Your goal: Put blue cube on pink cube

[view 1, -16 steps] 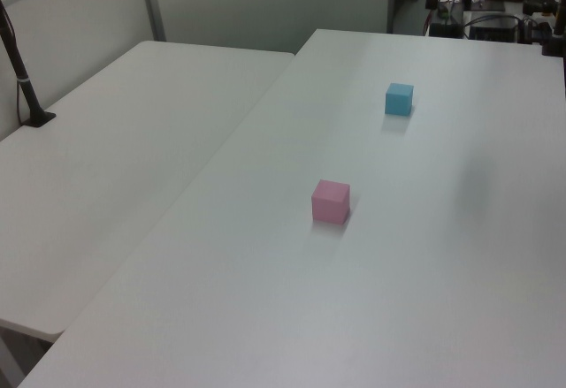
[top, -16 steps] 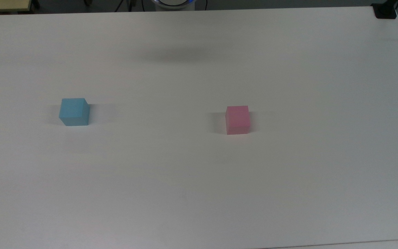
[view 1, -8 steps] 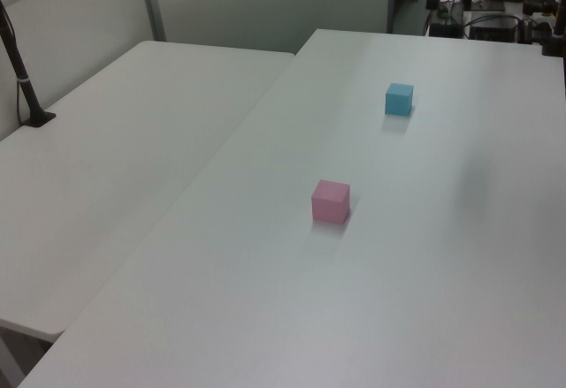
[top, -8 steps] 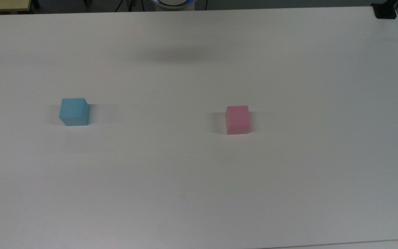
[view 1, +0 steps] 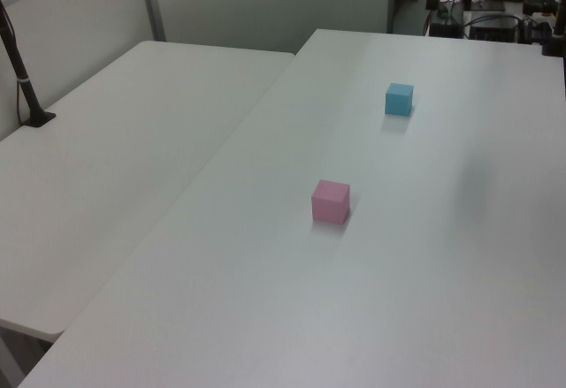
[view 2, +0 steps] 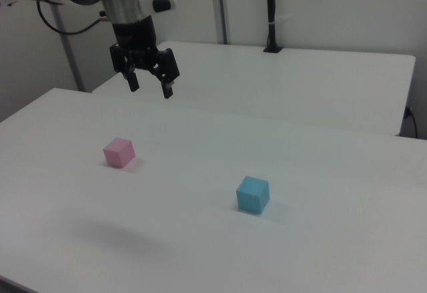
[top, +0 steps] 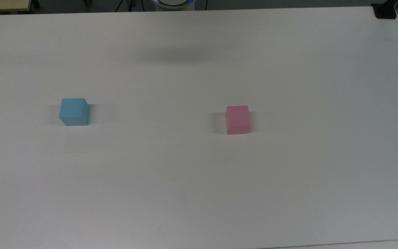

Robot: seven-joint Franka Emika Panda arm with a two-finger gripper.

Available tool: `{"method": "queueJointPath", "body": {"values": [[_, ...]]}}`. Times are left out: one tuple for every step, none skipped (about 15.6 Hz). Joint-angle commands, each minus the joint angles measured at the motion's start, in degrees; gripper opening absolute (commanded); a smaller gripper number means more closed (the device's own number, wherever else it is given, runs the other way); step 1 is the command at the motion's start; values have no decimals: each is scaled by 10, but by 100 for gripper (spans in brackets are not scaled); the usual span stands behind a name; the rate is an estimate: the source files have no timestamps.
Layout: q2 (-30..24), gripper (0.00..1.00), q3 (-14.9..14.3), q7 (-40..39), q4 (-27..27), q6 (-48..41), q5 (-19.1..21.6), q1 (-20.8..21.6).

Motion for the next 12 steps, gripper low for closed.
{"method": "queueJointPath", "body": {"values": [[-3, 100, -8, -33, -4, -10, 11, 2], [-3, 100, -10, -38, -4, -10, 11, 2], [-4, 100, -10, -44, -3, -11, 11, -2], [-5, 100, -10, -52, -3, -10, 11, -6], [-5, 100, -10, -58, -2, -10, 10, -7], [-6, 100, -10, -59, 0, -8, 8, -9], [-6, 100, -11, -62, 1, -4, 6, -12], [-5, 100, -11, -68, 1, 0, 4, -17], [-5, 100, -11, -75, 1, 9, 4, -22], [-4, 100, -11, -79, 1, 20, 3, -30], [-3, 100, -11, -84, 1, 27, 3, -39], [-2, 100, -11, -94, 0, 34, 3, -46]]}}
